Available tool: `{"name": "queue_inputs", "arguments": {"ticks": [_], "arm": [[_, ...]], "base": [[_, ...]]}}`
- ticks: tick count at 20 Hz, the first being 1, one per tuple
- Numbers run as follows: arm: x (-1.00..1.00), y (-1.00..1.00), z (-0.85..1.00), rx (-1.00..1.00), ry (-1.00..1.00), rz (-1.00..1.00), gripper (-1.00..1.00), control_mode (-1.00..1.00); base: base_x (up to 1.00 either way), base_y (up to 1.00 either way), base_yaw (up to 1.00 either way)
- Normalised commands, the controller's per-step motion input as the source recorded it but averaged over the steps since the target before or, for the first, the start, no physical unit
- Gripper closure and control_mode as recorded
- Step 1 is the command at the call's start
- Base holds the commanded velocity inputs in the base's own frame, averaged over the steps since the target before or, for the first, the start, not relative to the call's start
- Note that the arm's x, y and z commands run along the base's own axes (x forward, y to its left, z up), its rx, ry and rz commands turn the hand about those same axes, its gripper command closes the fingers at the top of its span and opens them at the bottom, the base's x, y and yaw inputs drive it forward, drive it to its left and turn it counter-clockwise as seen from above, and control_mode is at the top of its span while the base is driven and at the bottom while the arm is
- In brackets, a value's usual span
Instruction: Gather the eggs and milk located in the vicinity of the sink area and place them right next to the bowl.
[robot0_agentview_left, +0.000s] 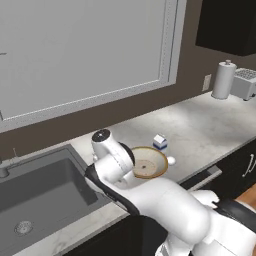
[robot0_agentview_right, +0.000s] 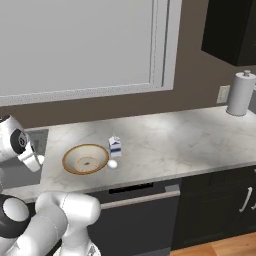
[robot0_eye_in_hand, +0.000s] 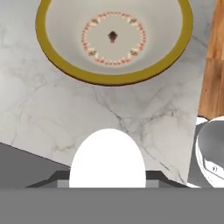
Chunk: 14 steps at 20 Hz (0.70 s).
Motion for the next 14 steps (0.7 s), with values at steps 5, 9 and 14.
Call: {"name": "queue_inputs", "arguments": {"ticks": [5,9,14], "arm": [[0.11,0.0,-0.17,-0.07,-0.03,-0.23,1.0,-1.0],[0.08,0.0,-0.03,-0.02,-0.02,-0.25,1.0,-1.0],[0.03,-0.03,0.01,0.0,0.01,-0.19,1.0,-1.0]], "base": [[0.0,0.0,0.0],[0.0,0.0,0.0],[0.0,0.0,0.0]]}}
